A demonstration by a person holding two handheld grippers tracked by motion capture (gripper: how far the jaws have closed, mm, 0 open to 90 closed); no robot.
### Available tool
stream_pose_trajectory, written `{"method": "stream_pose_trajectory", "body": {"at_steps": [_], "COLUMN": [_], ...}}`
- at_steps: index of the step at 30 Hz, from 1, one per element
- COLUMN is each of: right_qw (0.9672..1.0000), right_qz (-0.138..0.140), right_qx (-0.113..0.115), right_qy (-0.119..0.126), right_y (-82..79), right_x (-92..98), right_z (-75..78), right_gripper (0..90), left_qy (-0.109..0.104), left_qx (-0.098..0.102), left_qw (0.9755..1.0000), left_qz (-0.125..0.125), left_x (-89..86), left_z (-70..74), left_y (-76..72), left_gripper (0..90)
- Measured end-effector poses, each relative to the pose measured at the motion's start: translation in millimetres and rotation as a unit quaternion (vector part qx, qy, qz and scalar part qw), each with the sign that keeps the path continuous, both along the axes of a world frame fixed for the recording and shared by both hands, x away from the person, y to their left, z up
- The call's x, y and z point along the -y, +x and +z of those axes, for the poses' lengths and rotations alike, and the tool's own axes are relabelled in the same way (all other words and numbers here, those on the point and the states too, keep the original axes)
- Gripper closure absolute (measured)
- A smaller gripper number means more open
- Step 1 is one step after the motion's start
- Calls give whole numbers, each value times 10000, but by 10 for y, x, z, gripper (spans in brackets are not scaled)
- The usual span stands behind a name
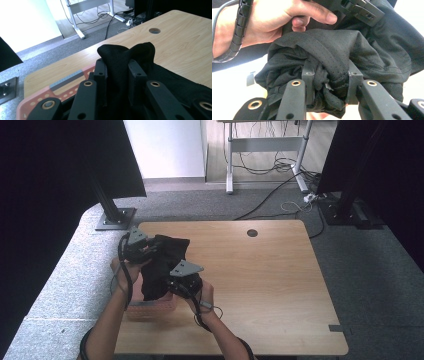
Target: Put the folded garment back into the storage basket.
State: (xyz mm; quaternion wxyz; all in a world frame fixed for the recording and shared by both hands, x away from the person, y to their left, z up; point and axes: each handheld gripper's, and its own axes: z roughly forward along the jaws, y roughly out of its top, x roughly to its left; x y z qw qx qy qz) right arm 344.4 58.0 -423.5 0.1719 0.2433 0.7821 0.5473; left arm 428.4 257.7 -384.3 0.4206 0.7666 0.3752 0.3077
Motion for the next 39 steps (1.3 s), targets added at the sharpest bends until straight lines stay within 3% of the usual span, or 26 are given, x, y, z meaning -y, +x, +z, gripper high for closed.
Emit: {"method": "stream_pose_trajectory", "body": {"at_steps": [26, 39], "right_qw": [9998, 9997], "right_qz": [79, 94], "right_qx": [-157, -236], "right_qy": [22, -19], "right_y": [232, 280], "right_x": [-410, -480], "right_z": [-169, -251], "right_gripper": [679, 674], "left_qy": [14, -104], "left_qx": [-93, -162], "left_qw": [9995, 9990], "left_qz": [286, 402], "left_x": [-419, -548], "left_z": [-87, -204], "left_y": [95, 121], "left_gripper": [721, 714]}}
